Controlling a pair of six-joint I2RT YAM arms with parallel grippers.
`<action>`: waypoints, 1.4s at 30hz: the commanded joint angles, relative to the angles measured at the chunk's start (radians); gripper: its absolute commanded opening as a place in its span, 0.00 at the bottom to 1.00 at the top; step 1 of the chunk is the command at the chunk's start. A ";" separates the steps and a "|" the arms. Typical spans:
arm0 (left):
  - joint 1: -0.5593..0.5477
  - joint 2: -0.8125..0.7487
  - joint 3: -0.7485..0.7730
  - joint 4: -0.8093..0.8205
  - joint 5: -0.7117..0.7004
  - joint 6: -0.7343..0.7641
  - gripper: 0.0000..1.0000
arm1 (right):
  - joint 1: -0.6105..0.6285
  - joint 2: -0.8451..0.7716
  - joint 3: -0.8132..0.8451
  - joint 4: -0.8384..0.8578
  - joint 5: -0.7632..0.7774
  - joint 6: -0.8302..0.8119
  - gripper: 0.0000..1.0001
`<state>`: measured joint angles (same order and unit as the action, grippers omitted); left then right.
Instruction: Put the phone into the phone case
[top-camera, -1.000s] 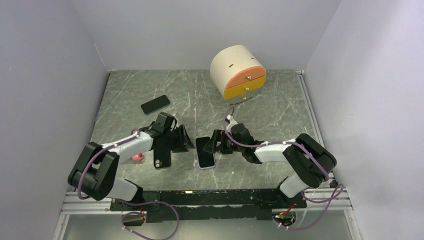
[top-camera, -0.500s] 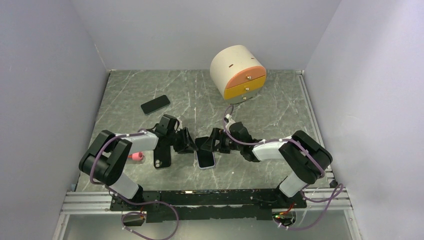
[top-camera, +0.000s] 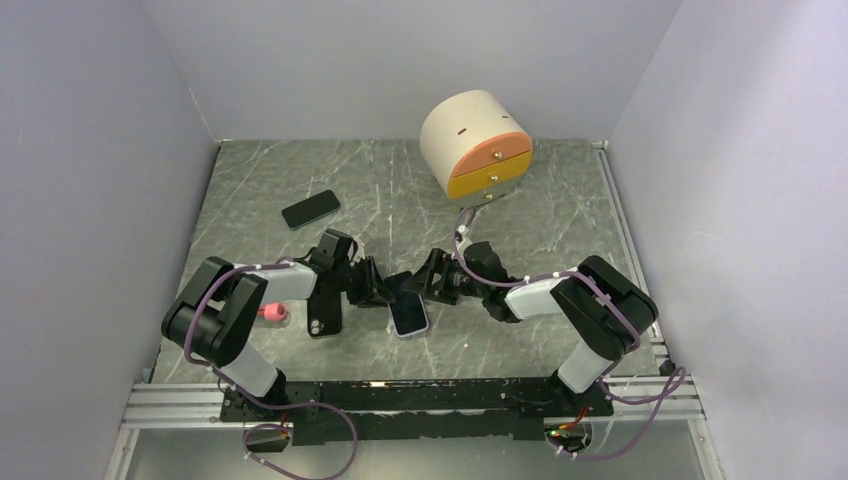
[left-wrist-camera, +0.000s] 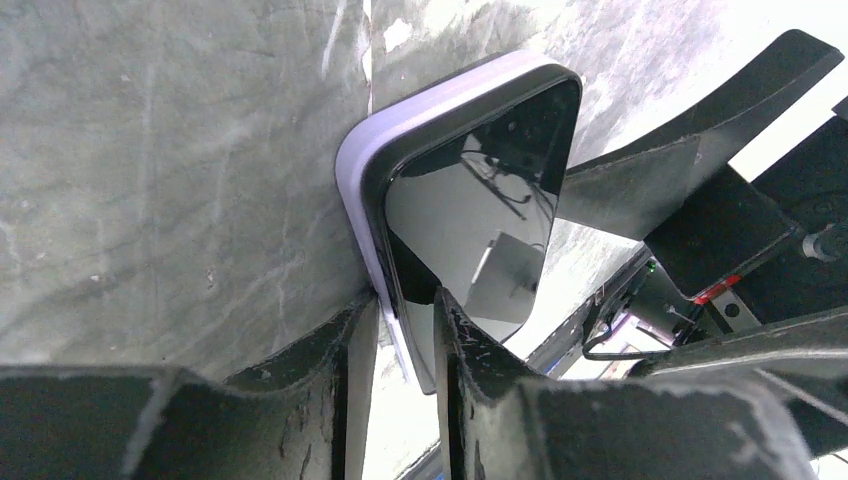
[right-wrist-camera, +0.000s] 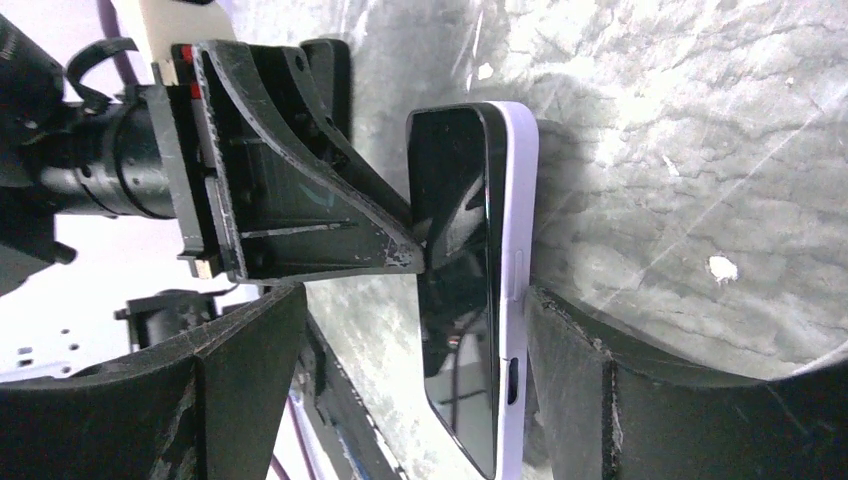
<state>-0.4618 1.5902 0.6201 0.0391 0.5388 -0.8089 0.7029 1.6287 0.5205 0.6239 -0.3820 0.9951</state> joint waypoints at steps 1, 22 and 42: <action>-0.014 -0.024 0.018 -0.006 0.021 0.043 0.31 | 0.012 0.020 -0.011 0.380 -0.156 0.145 0.81; -0.014 -0.060 0.026 -0.070 -0.012 0.075 0.31 | 0.011 0.224 -0.065 0.614 -0.228 0.266 0.57; 0.081 -0.346 0.099 -0.292 0.049 0.058 0.49 | 0.006 0.017 -0.046 0.397 -0.178 0.048 0.00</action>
<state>-0.4438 1.3724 0.6308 -0.1654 0.5243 -0.7544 0.7040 1.7699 0.4473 0.9646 -0.5331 1.1400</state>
